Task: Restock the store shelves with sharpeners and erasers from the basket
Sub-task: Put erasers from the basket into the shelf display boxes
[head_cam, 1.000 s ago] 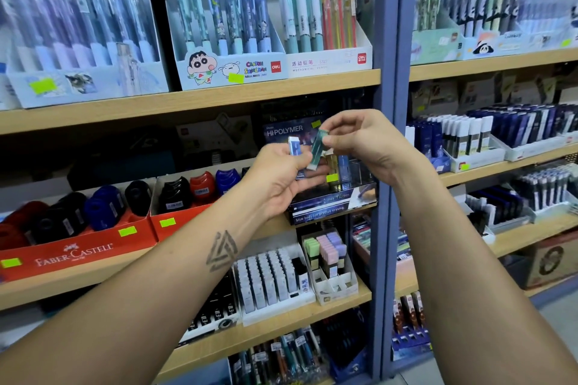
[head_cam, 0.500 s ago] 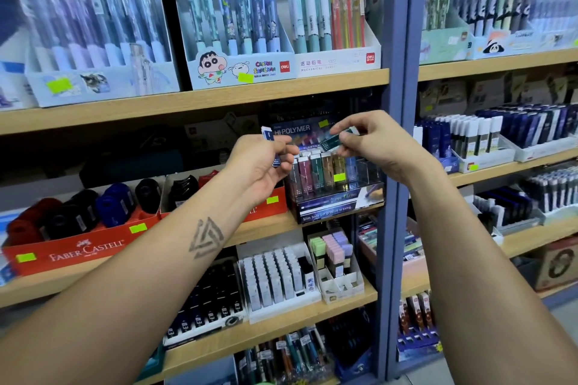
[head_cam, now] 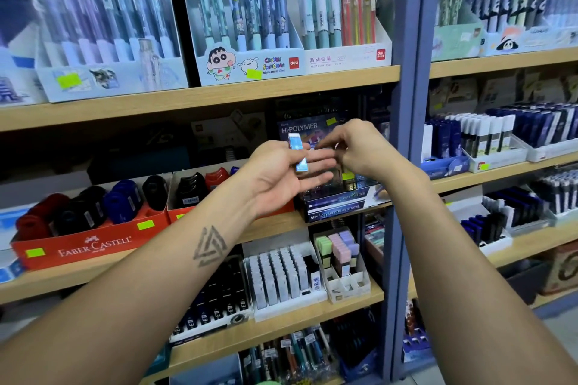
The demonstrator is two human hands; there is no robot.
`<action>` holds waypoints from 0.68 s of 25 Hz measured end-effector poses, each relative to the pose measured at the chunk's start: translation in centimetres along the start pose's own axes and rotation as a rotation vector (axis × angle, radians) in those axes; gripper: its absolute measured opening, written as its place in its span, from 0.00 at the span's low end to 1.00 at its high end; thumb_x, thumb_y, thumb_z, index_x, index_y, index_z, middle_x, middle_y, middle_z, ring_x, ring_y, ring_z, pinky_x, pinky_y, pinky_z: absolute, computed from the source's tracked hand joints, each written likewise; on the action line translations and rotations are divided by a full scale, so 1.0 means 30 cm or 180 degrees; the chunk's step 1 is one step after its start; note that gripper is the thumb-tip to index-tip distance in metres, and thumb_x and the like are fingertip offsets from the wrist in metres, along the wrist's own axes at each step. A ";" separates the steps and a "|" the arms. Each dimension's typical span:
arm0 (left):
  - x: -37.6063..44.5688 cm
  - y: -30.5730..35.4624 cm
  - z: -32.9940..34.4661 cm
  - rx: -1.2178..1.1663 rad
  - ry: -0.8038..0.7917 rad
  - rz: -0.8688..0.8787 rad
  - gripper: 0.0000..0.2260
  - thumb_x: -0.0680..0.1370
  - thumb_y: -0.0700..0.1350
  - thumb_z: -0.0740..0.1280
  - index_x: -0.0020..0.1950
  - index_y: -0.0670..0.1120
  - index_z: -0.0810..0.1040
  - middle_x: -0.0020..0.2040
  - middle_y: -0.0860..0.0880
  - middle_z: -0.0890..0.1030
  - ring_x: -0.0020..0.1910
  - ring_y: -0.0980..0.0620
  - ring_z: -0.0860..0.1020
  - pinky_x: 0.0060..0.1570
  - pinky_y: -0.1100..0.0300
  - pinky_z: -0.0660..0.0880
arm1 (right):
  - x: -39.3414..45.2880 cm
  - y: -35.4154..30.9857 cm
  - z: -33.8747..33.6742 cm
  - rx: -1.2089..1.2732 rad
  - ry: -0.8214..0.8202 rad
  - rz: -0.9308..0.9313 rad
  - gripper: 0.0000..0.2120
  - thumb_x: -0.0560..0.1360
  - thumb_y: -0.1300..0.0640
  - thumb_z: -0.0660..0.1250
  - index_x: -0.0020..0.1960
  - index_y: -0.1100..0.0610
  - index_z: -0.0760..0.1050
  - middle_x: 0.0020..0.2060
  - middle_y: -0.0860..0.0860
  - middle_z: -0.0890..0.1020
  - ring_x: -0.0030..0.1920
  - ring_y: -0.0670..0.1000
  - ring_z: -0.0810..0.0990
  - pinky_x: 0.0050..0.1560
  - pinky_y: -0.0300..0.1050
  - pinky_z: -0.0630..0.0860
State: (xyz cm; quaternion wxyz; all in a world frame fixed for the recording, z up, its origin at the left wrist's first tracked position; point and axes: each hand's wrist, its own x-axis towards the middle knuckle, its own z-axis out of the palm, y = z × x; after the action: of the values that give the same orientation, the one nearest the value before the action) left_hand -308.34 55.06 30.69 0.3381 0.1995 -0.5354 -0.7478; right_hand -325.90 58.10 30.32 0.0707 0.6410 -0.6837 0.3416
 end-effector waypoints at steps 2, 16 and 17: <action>-0.004 -0.009 0.004 0.0020 -0.0078 0.0027 0.10 0.83 0.30 0.54 0.62 0.29 0.69 0.57 0.29 0.80 0.52 0.35 0.83 0.49 0.46 0.83 | -0.001 0.006 0.015 -0.0184 0.0017 -0.0008 0.18 0.71 0.67 0.70 0.55 0.48 0.83 0.47 0.48 0.83 0.48 0.52 0.81 0.50 0.49 0.80; 0.041 -0.068 0.121 0.0717 0.0382 0.0325 0.14 0.79 0.29 0.65 0.63 0.33 0.68 0.43 0.33 0.81 0.36 0.40 0.85 0.41 0.52 0.84 | -0.053 0.062 -0.132 0.1790 0.0963 0.0348 0.06 0.74 0.68 0.72 0.49 0.61 0.82 0.35 0.54 0.83 0.31 0.46 0.79 0.40 0.42 0.78; 0.045 -0.066 0.119 0.0841 0.0522 0.0403 0.16 0.79 0.28 0.63 0.65 0.35 0.67 0.47 0.32 0.80 0.36 0.41 0.85 0.38 0.53 0.84 | -0.050 0.089 -0.132 0.1439 0.1123 0.0468 0.05 0.74 0.67 0.73 0.48 0.59 0.82 0.34 0.53 0.83 0.32 0.46 0.79 0.42 0.44 0.78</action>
State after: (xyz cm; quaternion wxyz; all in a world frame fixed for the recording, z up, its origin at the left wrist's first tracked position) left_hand -312.22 56.87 30.16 0.3979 0.2684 -0.6111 -0.6294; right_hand -329.48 61.41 31.51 0.0189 0.5199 -0.6120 0.5957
